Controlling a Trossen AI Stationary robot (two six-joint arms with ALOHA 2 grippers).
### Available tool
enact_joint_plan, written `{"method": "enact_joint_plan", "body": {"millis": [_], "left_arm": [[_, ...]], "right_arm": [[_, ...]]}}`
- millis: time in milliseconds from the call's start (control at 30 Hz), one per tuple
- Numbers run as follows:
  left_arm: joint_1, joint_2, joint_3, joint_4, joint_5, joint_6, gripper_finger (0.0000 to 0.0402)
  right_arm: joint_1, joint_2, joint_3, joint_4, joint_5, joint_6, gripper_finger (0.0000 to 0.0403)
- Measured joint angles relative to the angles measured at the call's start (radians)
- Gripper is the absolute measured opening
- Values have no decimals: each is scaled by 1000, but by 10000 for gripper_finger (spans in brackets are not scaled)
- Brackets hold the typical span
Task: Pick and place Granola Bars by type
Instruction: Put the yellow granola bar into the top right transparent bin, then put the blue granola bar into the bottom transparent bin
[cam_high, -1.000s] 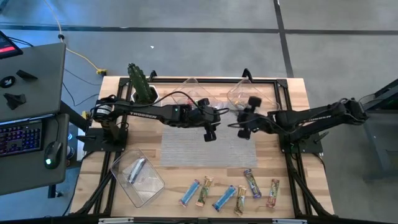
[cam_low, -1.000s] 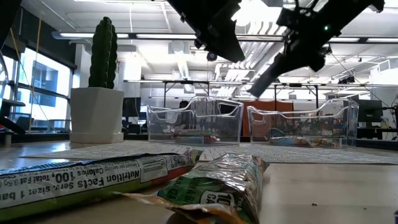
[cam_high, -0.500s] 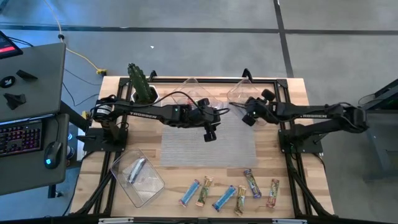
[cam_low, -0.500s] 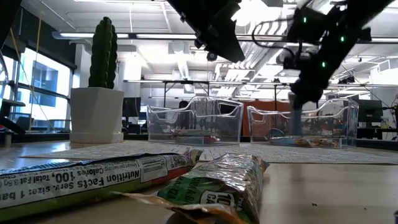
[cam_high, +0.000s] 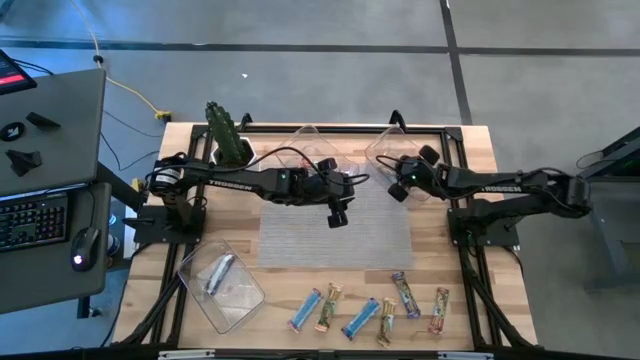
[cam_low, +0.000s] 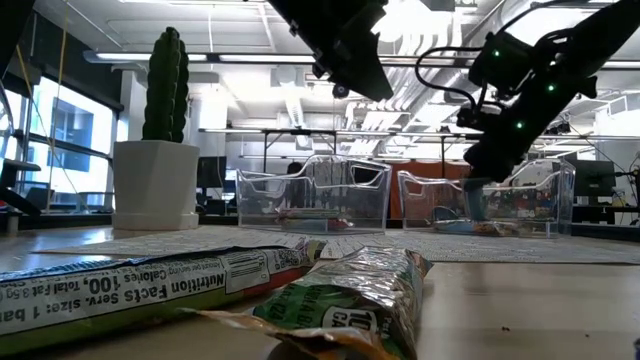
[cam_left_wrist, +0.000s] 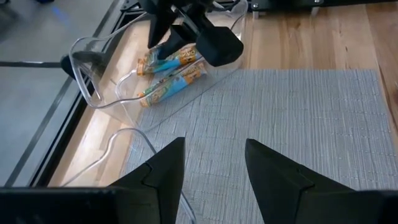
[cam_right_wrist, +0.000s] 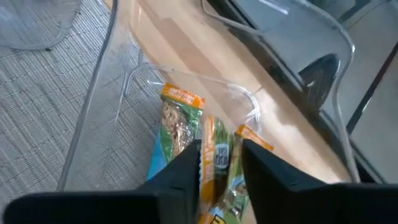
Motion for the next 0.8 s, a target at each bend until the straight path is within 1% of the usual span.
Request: {"method": "enact_joint_plan", "body": {"millis": [133,233,367,433,533,700,733,800], "left_arm": [[0,0,0,-12,0,0,163],[0,0,0,-24,1,-8,163],[0,0,0,-40,1,-27,163],[0,0,0,-55,1,-30,163],[0,0,0,-88,22,-32,163],[0,0,0,-135,123,-61,163],[-1,0,0,-137,142,-73,163],[-1,0,0,-137,166,-82,163]], "right_arm": [[12,-7,0,22,44,-37,130],[37,-8,25,2,74,-50,146],[86,-8,95,-20,62,-65,156],[116,-8,138,-40,36,-71,157],[169,-8,206,-81,-61,-75,156],[291,-8,291,-151,-308,-109,155],[321,-8,301,-169,-342,-87,155],[380,-9,315,-203,-374,-8,156]]}}
